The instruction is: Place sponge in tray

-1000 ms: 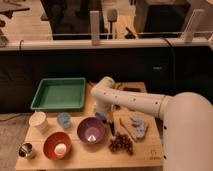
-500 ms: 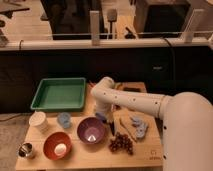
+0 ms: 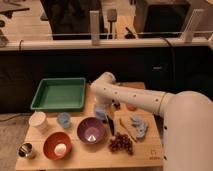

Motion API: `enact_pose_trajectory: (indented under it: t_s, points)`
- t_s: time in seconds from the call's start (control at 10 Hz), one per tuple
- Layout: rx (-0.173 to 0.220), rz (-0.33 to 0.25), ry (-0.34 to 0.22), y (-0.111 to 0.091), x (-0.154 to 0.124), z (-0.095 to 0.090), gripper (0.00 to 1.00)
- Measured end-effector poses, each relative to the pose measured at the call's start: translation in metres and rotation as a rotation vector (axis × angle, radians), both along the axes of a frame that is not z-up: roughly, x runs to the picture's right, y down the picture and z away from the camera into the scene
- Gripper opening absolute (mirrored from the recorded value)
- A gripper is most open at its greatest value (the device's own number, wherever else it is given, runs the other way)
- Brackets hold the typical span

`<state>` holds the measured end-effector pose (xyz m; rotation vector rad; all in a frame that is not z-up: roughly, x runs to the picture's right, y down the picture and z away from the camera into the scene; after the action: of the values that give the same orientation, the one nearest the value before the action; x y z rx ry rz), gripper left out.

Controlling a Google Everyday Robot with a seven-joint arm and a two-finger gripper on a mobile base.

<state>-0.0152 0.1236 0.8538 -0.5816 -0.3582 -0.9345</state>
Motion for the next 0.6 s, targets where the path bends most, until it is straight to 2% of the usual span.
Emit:
enact_pose_trajectory:
  t_s: [0.3, 0.5, 0.6]
  points:
    - [-0.001, 0.019, -0.017, -0.012, -0.004, -0.002, 0.8]
    - [-0.017, 0.075, -0.015, -0.011, -0.013, 0.003, 0.8]
    - [-0.013, 0.112, -0.003, -0.011, -0.019, 0.004, 0.8]
